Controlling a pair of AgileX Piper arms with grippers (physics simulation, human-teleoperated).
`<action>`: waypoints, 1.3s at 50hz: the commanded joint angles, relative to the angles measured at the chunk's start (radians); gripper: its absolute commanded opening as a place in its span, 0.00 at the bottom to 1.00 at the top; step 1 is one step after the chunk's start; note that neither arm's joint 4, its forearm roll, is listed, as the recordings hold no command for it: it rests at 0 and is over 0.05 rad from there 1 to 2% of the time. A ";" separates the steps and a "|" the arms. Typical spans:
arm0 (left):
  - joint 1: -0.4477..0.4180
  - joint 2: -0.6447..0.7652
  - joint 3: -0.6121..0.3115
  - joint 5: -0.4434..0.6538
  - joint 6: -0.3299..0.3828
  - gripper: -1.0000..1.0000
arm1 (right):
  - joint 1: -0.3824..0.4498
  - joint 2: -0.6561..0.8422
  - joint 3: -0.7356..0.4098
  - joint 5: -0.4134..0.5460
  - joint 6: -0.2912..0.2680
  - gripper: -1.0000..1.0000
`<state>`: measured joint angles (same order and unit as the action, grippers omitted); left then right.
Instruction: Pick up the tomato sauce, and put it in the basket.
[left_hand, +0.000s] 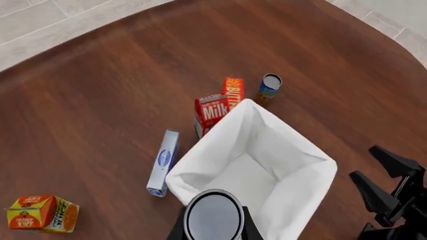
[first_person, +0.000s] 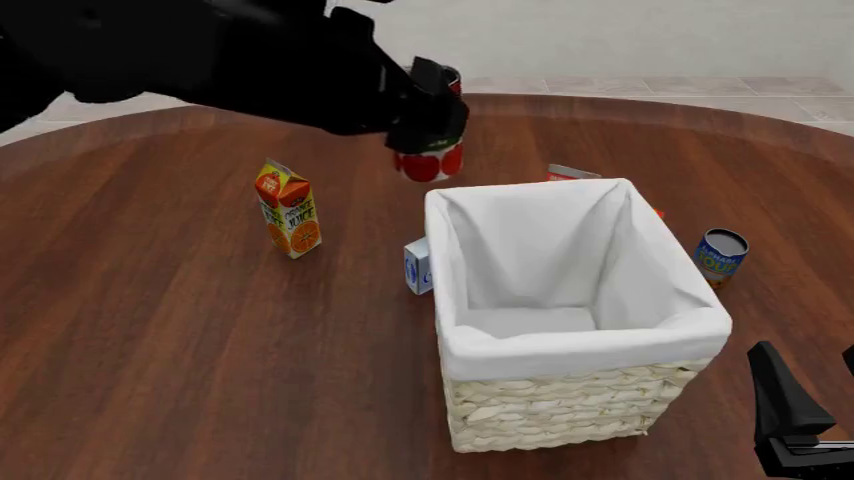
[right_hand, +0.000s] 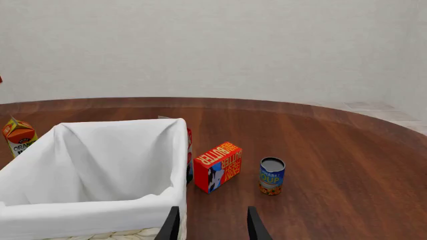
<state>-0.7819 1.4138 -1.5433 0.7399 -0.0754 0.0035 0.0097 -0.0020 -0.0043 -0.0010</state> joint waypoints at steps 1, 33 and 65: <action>-0.047 0.061 -0.027 -0.028 0.019 0.00 | 0.000 0.000 0.000 0.000 0.000 1.00; -0.133 0.199 -0.082 -0.062 -0.011 0.00 | 0.000 0.000 0.000 0.000 0.000 1.00; -0.133 0.252 -0.031 -0.118 -0.016 0.00 | 0.000 0.000 0.000 0.000 0.000 1.00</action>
<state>-0.9145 1.6507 -1.5803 0.6351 -0.1035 0.0036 0.0097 -0.0020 -0.0043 -0.0010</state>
